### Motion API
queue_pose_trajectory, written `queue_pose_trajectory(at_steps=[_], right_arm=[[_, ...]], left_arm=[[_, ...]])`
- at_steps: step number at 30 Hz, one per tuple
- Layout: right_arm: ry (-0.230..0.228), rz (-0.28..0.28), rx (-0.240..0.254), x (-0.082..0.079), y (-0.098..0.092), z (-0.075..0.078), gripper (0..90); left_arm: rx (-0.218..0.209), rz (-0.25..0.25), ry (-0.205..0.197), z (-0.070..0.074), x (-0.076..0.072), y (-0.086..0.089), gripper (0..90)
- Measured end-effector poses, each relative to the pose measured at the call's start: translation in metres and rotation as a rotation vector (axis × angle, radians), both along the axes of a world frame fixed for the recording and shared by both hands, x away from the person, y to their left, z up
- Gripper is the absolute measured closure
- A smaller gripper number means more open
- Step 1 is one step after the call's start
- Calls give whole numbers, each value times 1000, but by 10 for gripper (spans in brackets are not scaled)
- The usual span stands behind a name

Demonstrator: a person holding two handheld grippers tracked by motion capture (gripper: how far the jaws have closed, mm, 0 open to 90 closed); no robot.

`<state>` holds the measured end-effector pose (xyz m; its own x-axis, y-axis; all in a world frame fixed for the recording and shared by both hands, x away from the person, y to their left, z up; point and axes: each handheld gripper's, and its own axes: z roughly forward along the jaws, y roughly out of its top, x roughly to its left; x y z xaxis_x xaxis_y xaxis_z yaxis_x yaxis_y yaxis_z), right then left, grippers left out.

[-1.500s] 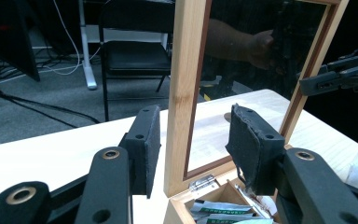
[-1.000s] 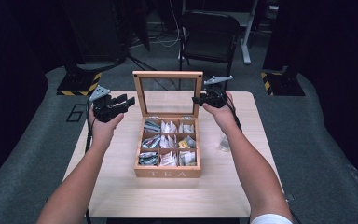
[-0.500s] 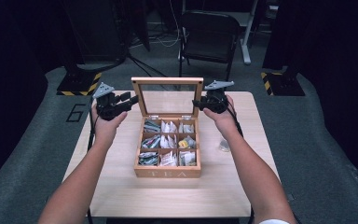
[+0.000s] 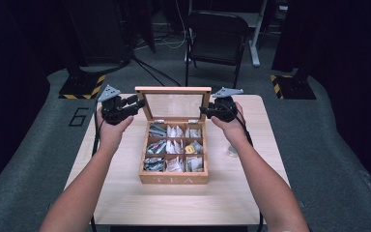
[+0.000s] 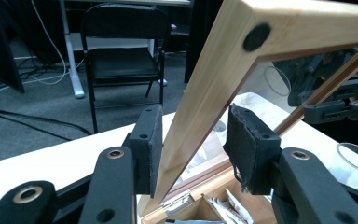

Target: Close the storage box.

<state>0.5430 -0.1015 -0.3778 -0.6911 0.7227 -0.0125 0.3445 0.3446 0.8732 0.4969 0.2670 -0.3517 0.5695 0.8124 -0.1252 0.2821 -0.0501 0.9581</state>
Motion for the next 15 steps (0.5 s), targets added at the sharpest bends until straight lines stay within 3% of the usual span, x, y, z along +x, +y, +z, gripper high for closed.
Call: queue_pose_trajectory(at_steps=[10, 15], right_arm=[[-16, 7, -38, -6, 1, 0, 615], [-22, 6, -13, -11, -2, 0, 562]], left_arm=[[51, -12, -4, 6, -6, -3, 603], [52, -16, -2, 5, -8, -2, 605]])
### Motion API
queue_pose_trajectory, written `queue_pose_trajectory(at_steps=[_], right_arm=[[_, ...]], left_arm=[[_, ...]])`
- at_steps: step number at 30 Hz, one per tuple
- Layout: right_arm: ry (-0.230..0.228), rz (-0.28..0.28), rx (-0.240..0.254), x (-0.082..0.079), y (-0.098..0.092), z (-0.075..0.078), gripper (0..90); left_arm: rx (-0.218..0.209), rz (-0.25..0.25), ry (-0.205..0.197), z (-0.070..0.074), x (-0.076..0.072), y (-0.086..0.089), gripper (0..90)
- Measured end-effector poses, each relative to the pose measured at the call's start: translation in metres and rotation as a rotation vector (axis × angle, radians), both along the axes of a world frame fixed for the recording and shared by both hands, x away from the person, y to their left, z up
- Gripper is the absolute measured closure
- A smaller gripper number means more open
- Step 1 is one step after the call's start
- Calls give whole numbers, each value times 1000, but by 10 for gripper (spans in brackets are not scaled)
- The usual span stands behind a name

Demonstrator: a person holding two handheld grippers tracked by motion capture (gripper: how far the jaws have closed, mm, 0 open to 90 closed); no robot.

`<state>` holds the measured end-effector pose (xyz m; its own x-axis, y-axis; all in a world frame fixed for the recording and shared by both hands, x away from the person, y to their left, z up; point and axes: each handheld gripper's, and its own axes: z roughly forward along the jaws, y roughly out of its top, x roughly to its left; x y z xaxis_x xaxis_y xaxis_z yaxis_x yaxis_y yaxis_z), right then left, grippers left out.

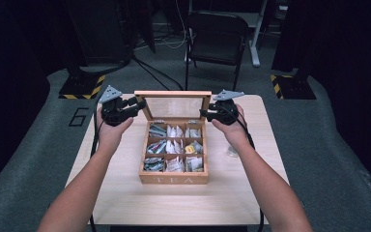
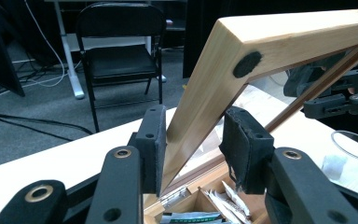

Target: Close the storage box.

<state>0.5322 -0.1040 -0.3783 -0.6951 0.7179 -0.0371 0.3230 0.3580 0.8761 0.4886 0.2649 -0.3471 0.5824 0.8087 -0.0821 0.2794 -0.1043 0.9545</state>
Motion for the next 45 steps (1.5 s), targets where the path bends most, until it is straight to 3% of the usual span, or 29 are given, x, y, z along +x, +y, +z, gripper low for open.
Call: queue_pose_trajectory(at_steps=[5, 14, 19, 30, 35, 45], right_arm=[[8, -14, 6, -7, -5, 1, 545], [-9, 27, 0, -26, -6, 12, 526], [-42, 41, -23, -37, -4, 16, 509], [-50, 46, 13, -55, -10, 24, 506], [-49, 50, 45, -63, -14, 26, 503], [-64, 94, 59, -75, -14, 35, 532]], left_arm=[[-8, -1, 0, -2, -3, 0, 603], [-10, -17, -1, -7, -13, 2, 597], [-15, -23, -1, -11, -20, 3, 593], [2, -37, 11, -14, -28, 4, 590], [-18, -40, 11, -19, -33, 5, 584], [-8, -48, 20, -23, -40, 5, 582]])
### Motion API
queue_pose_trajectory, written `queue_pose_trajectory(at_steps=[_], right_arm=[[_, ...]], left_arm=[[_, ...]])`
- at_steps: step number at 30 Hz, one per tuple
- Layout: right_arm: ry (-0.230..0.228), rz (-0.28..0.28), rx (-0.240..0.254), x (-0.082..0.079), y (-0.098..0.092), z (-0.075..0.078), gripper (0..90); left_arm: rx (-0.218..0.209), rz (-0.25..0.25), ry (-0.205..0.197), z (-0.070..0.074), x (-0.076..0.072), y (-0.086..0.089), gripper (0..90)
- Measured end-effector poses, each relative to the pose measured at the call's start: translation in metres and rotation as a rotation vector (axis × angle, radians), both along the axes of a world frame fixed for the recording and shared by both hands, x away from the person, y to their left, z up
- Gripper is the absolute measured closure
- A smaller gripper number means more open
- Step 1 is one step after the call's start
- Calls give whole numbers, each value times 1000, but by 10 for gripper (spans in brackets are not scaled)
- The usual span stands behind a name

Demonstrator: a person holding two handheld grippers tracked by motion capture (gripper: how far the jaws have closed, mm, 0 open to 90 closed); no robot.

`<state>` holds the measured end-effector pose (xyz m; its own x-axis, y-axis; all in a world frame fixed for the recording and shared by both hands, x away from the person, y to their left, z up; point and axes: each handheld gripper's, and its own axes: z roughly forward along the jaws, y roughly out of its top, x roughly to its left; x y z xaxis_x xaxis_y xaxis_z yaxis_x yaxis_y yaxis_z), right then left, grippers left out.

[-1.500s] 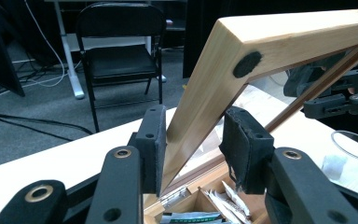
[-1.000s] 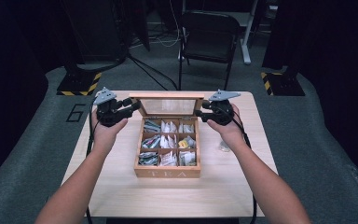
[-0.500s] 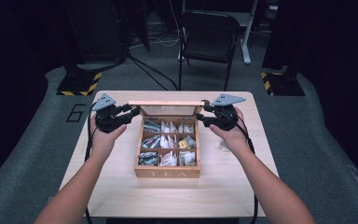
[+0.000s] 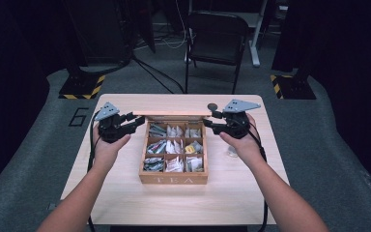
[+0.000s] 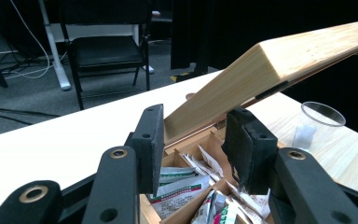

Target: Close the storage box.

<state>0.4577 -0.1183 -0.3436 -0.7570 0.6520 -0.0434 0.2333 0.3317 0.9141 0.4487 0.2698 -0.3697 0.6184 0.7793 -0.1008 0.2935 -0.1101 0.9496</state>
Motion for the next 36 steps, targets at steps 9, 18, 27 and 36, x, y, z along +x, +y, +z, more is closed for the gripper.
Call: queue_pose_trajectory(at_steps=[9, 18, 27, 36], right_arm=[[-19, 8, -18, -7, 3, 2, 541], [-24, 15, -27, -15, 3, -4, 549], [-10, 11, -15, -23, 1, -13, 551], [-3, 15, -15, -34, 0, -25, 542]], left_arm=[[6, -14, 6, -6, -7, 2, 576], [-4, -24, 12, -13, -13, 3, 578], [15, -32, 9, -20, -21, 4, 574], [31, -36, 6, -30, -31, 3, 569]])
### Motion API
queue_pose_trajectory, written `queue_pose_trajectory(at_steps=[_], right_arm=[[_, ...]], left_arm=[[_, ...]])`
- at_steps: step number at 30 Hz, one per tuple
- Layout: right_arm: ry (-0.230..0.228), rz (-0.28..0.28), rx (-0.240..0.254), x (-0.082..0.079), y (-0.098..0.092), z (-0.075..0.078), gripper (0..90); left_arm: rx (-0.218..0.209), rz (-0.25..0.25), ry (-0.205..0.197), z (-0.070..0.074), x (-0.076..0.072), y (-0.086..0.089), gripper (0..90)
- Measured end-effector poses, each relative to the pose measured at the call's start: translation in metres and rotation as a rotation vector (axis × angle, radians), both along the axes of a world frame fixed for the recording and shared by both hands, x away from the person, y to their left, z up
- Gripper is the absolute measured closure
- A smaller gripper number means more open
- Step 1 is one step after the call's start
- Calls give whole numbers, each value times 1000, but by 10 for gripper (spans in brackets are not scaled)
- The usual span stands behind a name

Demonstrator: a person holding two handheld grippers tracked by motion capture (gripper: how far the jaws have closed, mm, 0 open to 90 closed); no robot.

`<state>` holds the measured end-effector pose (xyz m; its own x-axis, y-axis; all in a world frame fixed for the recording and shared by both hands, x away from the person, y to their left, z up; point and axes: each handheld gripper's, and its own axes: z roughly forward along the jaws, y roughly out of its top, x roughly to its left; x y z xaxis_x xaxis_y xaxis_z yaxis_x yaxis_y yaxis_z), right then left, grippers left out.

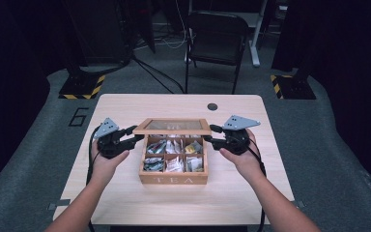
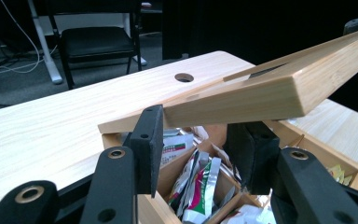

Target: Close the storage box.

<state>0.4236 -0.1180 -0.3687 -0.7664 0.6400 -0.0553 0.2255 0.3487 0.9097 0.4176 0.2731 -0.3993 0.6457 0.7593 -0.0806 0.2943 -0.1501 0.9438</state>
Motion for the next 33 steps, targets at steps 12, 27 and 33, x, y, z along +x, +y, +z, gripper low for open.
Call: queue_pose_trajectory(at_steps=[12, 27, 33], right_arm=[[-6, -9, -6, -10, 0, -12, 536], [-8, -7, -19, -20, 0, -28, 519], [-2, -13, -17, -24, 0, -35, 514]], left_arm=[[8, -10, -15, -5, -15, 0, 556], [33, -24, -25, -14, -32, 1, 555], [26, -24, -19, -22, -36, 1, 554]])
